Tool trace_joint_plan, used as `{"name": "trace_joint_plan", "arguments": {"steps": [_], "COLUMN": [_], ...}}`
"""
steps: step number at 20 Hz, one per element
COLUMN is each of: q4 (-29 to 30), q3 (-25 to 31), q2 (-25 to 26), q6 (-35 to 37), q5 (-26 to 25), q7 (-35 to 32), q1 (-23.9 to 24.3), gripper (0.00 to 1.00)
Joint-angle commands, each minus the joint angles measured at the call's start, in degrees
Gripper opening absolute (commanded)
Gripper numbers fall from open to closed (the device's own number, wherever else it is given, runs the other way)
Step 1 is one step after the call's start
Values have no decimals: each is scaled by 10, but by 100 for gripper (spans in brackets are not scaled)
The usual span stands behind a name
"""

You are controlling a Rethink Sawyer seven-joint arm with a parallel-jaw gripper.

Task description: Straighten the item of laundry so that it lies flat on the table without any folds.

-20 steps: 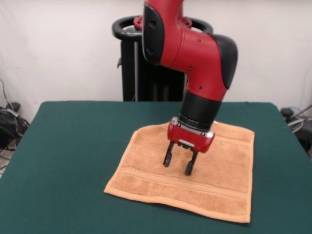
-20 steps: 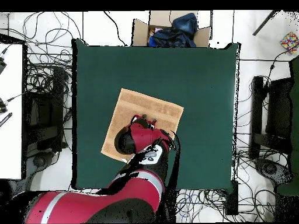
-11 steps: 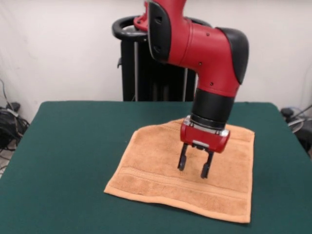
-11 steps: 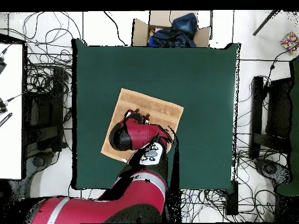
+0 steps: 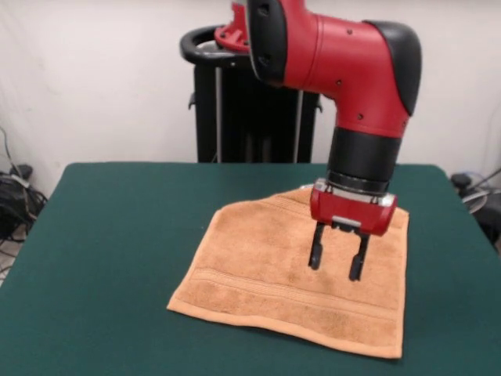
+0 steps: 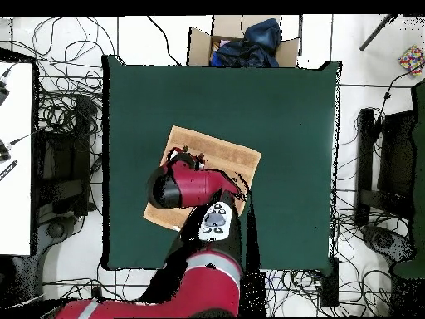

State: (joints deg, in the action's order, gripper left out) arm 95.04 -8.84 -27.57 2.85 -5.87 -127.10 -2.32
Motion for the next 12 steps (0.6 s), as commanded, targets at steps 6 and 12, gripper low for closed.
{"name": "trace_joint_plan", "arguments": {"steps": [6, 12], "q4": [33, 35], "q3": [45, 51], "q2": [-6, -17], "q6": [76, 112], "q5": [-45, -63], "q7": [-5, 15], "q1": [-20, -17], "gripper": [100, 100]}}
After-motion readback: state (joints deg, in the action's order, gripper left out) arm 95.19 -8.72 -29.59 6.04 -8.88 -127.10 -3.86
